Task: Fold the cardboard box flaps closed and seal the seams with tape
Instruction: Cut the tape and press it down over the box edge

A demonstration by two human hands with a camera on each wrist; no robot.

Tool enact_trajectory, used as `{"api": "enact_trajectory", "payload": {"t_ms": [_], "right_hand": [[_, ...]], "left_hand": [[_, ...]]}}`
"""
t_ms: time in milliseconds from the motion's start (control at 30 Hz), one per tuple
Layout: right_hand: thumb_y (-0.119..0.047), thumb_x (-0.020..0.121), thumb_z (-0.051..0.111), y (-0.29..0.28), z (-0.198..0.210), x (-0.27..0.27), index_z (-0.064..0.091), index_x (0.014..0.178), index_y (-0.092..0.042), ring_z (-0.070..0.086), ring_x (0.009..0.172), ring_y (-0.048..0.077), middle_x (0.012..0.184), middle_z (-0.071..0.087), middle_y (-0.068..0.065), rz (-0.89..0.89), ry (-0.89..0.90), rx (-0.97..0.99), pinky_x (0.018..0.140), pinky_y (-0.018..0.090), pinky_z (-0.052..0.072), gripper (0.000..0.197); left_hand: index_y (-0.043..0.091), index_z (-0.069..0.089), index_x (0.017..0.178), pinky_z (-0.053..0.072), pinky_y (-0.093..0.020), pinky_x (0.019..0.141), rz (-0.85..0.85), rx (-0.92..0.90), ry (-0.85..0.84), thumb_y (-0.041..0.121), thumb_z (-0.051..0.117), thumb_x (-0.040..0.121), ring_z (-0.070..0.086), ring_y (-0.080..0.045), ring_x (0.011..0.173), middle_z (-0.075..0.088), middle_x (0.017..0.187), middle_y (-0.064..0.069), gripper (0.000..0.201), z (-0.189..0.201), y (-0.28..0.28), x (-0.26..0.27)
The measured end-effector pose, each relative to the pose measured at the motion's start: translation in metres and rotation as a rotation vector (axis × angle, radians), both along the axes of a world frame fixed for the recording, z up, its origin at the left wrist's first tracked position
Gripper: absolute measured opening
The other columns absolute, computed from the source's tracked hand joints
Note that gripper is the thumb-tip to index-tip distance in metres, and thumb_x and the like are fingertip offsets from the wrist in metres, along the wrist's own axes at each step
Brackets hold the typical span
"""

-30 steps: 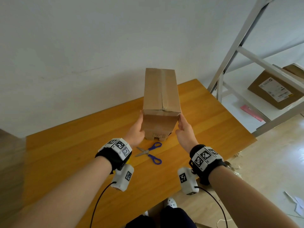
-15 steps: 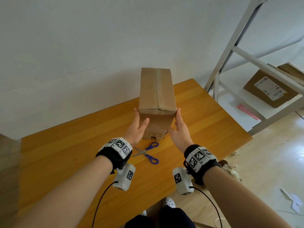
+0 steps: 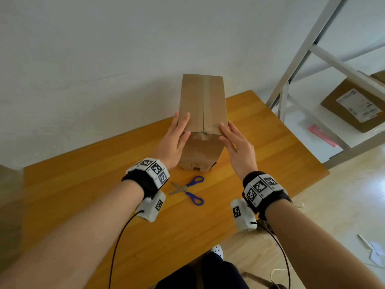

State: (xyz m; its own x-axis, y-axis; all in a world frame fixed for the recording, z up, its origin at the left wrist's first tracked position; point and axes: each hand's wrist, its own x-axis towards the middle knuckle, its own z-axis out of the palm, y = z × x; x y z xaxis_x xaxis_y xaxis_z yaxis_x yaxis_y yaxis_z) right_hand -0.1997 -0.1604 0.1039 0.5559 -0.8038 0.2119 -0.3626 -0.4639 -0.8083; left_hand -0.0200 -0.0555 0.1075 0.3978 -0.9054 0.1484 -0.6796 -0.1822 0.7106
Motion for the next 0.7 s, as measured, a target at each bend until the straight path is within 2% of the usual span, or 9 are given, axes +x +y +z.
{"api": "enact_trajectory", "payload": {"t_ms": [67,100,167,233,300,333,400,500,700], "right_hand": [[-0.026,0.094,0.055,-0.002,-0.002,0.002,0.056,0.131,-0.024,0.040,0.133,0.015,0.146,0.044,0.004,-0.021,-0.004,-0.066,0.109,0.029,0.035,0.037],[-0.024,0.093,0.058,-0.004,-0.004,0.002,0.057,0.130,-0.023,0.042,0.133,0.019,0.144,0.046,0.005,-0.032,0.001,-0.086,0.109,0.035,0.037,0.037],[-0.021,0.090,0.063,-0.007,-0.007,0.002,0.057,0.130,-0.025,0.047,0.128,0.025,0.142,0.048,0.007,-0.044,0.025,-0.102,0.106,0.045,0.041,0.041],[-0.024,0.085,0.069,-0.006,-0.008,0.003,0.054,0.132,-0.027,0.049,0.123,0.026,0.141,0.048,0.005,-0.043,0.053,-0.102,0.100,0.047,0.045,0.050],[-0.037,0.079,0.073,-0.002,-0.007,0.006,0.055,0.130,-0.025,0.046,0.126,0.022,0.142,0.044,0.002,-0.052,0.054,-0.118,0.100,0.038,0.045,0.056],[-0.043,0.076,0.073,0.000,-0.006,0.009,0.057,0.126,-0.021,0.044,0.127,0.020,0.142,0.043,0.001,-0.066,0.043,-0.137,0.099,0.034,0.045,0.057],[-0.052,0.075,0.071,0.003,-0.004,0.018,0.058,0.116,-0.016,0.045,0.125,0.020,0.141,0.042,0.001,-0.101,0.023,-0.163,0.096,0.034,0.047,0.056],[-0.057,0.073,0.069,0.006,-0.001,0.030,0.053,0.105,-0.013,0.048,0.117,0.018,0.136,0.044,0.000,-0.143,0.044,-0.166,0.089,0.036,0.052,0.057],[-0.047,0.074,0.071,0.008,0.001,0.037,0.052,0.099,-0.009,0.046,0.113,0.020,0.128,0.048,0.003,-0.161,0.067,-0.199,0.082,0.029,0.050,0.050]], "left_hand": [[0.036,0.011,0.147,0.053,-0.022,0.075,0.006,-0.024,-0.043,0.034,0.030,0.099,0.032,-0.014,0.134,-0.004,0.157,0.006,0.052,-0.004,0.000,0.001],[0.036,0.013,0.147,0.055,-0.022,0.065,0.006,-0.031,-0.059,0.033,0.031,0.099,0.040,-0.018,0.131,-0.003,0.157,0.007,0.052,-0.005,0.000,0.002],[0.035,0.017,0.146,0.055,-0.022,0.060,0.012,-0.039,-0.075,0.033,0.033,0.098,0.045,-0.020,0.128,0.000,0.157,0.007,0.051,-0.006,-0.001,0.002],[0.034,0.022,0.145,0.054,-0.024,0.071,0.018,-0.047,-0.065,0.034,0.036,0.097,0.035,-0.019,0.135,0.001,0.157,0.006,0.050,-0.003,-0.001,0.002],[0.035,0.026,0.143,0.046,-0.023,0.089,0.008,-0.055,-0.049,0.038,0.040,0.095,0.019,-0.017,0.142,0.000,0.157,0.005,0.050,-0.002,-0.002,0.002],[0.036,0.029,0.142,0.040,-0.023,0.094,0.001,-0.062,-0.045,0.041,0.041,0.094,0.015,-0.016,0.143,-0.001,0.158,0.005,0.050,-0.001,-0.003,0.001],[0.038,0.036,0.139,0.034,-0.025,0.102,-0.002,-0.087,-0.027,0.044,0.043,0.093,0.012,-0.017,0.143,-0.001,0.158,0.001,0.047,-0.001,-0.006,-0.002],[0.038,0.042,0.135,0.030,-0.026,0.105,0.027,-0.099,-0.021,0.045,0.042,0.092,0.014,-0.021,0.143,0.003,0.158,-0.002,0.044,-0.001,-0.009,-0.007],[0.037,0.046,0.133,0.028,-0.022,0.102,0.043,-0.106,-0.031,0.035,0.044,0.094,0.018,-0.022,0.142,0.009,0.157,-0.004,0.039,-0.003,-0.009,-0.006]]}}
